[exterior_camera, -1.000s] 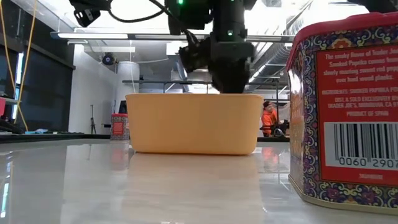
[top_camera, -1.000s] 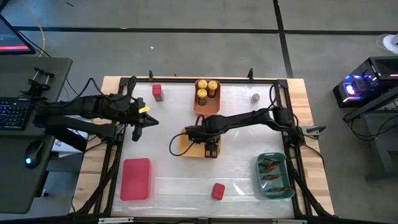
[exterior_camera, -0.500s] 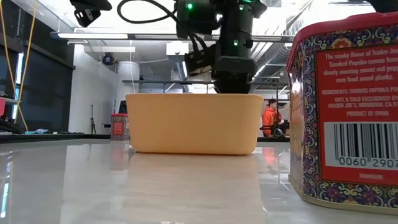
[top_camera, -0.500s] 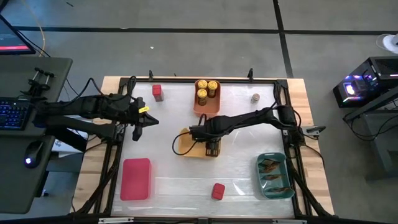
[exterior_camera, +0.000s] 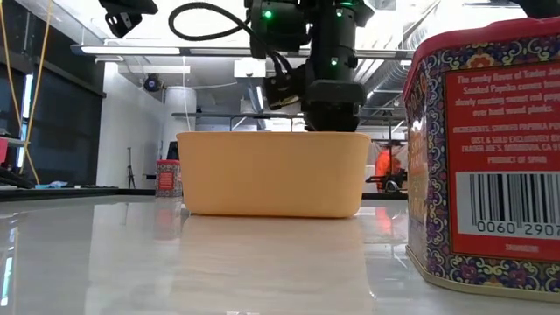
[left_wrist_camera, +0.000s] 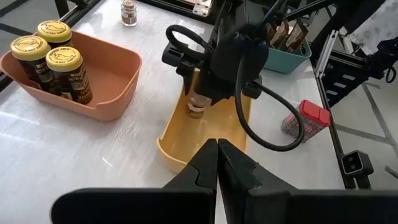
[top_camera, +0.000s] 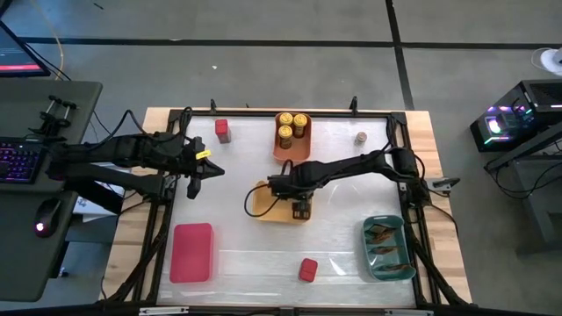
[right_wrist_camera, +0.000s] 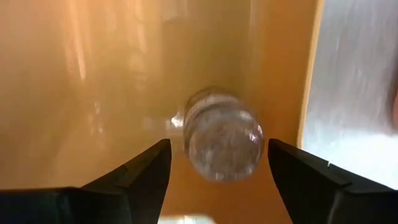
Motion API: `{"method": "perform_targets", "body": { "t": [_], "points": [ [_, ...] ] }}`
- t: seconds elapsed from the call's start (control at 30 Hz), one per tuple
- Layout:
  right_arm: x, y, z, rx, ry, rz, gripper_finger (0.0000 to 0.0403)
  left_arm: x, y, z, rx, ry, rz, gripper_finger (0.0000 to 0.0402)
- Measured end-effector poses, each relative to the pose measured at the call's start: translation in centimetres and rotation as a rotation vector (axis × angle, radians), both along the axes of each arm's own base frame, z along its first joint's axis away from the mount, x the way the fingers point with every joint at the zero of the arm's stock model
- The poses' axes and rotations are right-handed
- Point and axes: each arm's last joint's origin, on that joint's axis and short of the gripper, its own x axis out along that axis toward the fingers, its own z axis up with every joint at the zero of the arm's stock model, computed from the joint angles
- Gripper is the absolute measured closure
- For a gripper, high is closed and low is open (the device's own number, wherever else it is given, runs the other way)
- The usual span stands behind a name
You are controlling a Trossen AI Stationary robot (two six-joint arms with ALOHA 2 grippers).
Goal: Sort spices by type
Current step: Put the bottom brown seasoning bottle into the yellow bin, then put the brown seasoning bottle into the yellow bin
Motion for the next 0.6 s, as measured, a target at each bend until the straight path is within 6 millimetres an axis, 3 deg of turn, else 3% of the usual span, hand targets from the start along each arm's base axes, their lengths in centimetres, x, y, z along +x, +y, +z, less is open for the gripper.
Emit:
{"method": "perform_targets", "body": {
  "t": [0.17,0.4,0.5,0.6],
  "points": [
    [0.2,0.1,2.1,0.02,0.016,0.05,0.0139,0.0,0.0,0.0,0.023,0.001,-0.008,0.0401],
    [-0.1,-0.5,6.6,0.031,0.021,0.087,0.0138,0.0,0.2,0.0,0.067,0.0,0.025,0.0402],
    [-1.5,-2.0,9.5,0.009,-0.036,-0.006,0.014,0.0,0.2,0.0,0.095,0.002,0.017,0.0401],
    [-4.6,-4.1,12.4,-0.101,-0.084,-0.167,0.0142,0.0,0.2,0.0,0.132,0.007,-0.025,0.0401]
  ]
}}
